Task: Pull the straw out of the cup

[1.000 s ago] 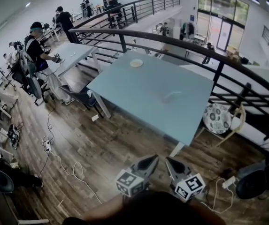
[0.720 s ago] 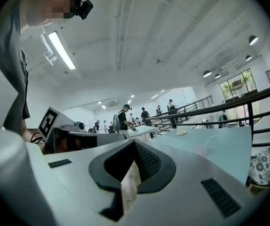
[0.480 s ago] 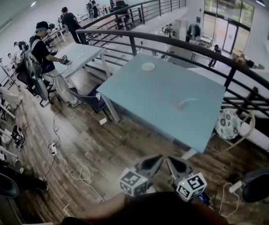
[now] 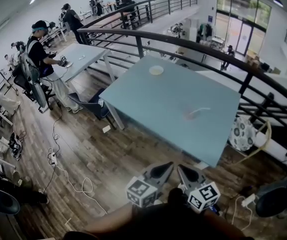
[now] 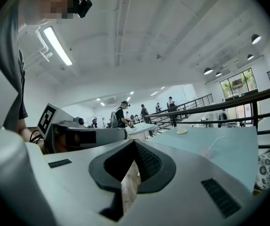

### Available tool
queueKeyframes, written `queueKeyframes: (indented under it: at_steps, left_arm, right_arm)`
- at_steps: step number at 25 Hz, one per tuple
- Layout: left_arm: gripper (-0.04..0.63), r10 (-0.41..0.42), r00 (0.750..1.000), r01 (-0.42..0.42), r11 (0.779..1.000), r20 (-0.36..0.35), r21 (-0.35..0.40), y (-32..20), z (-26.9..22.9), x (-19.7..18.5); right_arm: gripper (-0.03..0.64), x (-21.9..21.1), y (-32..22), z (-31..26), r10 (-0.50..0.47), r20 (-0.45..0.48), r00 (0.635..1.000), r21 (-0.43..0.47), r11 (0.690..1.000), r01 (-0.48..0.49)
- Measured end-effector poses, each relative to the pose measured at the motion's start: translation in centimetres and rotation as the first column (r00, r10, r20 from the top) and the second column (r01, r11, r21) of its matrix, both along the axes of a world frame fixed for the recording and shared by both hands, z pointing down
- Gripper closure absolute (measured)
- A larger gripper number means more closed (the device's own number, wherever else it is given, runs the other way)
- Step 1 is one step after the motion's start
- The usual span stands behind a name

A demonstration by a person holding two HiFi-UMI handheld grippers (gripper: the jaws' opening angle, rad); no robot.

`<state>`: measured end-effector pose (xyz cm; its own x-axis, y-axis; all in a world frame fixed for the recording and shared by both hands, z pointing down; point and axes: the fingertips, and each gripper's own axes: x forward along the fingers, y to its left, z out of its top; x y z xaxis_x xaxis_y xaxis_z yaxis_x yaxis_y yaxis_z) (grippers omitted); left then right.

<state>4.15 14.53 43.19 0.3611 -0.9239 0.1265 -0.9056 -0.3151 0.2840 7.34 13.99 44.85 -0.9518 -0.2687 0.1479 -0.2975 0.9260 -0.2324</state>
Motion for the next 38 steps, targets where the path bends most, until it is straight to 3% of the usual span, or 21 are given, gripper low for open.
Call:
queueKeyframes:
  at_steps: [10,24,30,38]
  left_arm:
    - [0.584,-0.036,0.999,0.036,0.999,0.009,0.025,-9.2,-0.8,-1.6]
    - [0.584,-0.016,1.000,0.015,0.999,0.005,0.036,-23.1,-1.1,2.1]
    - [0.584,0.027,0.999,-0.027,1.000,-0.027,0.015,-25.4,1.2,1.5]
    - [0.584,0.152,0.988,-0.151,0.988,-0.033,0.024,-32.0,0.7,-0.2]
  right_arm:
    - [0.606,-1.0,-10.5,-0.6,0.015,0.026,1.000,0.006,1.000,-0.015]
    - [0.606,2.7,-24.2,-1.1,0.046,0.048,0.998,0.017,0.999,-0.047]
    - [0.606,2.3,-26.0,0.8,0.075,0.035,0.997,0.003,0.997,-0.075]
    - [0.603,0.4,-31.6,0.7,0.173,0.034,0.984,-0.010,0.985,-0.172]
